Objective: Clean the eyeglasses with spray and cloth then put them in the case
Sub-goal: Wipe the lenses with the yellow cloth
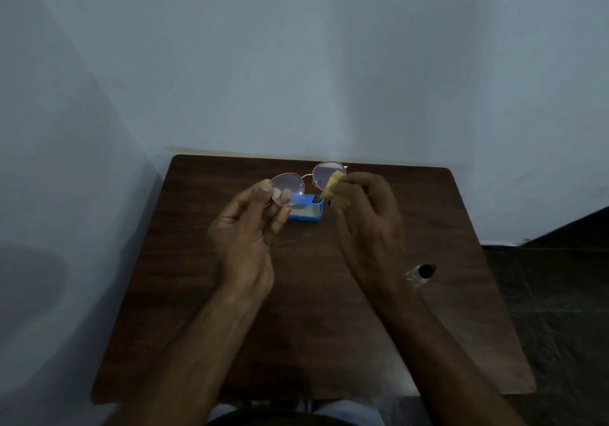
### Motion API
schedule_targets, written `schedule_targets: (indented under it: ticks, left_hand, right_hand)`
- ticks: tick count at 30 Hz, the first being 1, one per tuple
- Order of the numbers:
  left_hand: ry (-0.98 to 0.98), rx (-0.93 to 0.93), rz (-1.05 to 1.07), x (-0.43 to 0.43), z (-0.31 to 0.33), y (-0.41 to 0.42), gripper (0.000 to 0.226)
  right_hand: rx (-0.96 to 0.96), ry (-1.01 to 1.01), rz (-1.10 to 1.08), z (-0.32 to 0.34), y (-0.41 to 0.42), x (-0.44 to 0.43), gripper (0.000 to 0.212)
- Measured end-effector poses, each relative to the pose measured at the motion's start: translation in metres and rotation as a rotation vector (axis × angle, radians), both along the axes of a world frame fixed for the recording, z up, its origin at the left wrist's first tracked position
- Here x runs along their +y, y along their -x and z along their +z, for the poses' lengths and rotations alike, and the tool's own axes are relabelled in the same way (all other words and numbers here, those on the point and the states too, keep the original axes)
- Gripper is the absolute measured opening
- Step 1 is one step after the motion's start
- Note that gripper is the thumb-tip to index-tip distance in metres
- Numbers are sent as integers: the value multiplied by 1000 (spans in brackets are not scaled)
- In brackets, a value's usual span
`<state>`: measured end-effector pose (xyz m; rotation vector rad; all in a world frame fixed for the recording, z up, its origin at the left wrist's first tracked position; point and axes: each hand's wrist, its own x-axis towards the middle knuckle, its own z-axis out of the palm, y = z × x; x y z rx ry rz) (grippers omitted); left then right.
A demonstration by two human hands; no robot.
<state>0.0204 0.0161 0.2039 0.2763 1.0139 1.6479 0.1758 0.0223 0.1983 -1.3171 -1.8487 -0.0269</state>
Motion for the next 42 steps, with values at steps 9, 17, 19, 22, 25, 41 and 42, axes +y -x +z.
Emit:
schedule_targets:
  ticks: [9, 17, 19, 22, 25, 41, 42]
  left_hand:
    - [-7, 53, -16, -1, -2, 4, 11]
    - [-33, 126, -8, -1, -5, 5, 9]
    - [-60, 188, -7, -2, -6, 3, 9]
    - [-97, 266, 9, -1, -9, 2, 14]
    - [-98, 337, 13, 1, -14, 5, 17]
    - [-116, 388, -20, -8, -20, -2, 10]
    - [-116, 374, -16, -8, -22, -2, 9]
  right_hand:
    - [-49, 25, 18, -1, 3, -2, 16]
    - [-22, 87, 68, 4, 6, -1, 22]
    - [53, 82, 0, 7, 0, 7, 18]
    - [66, 88, -29, 11, 4, 11, 15]
    - [-21, 98, 80, 6, 11, 4, 17]
    - [68, 116, 43, 14, 20, 6, 11]
    - [58, 117, 99, 15, 28, -1, 12]
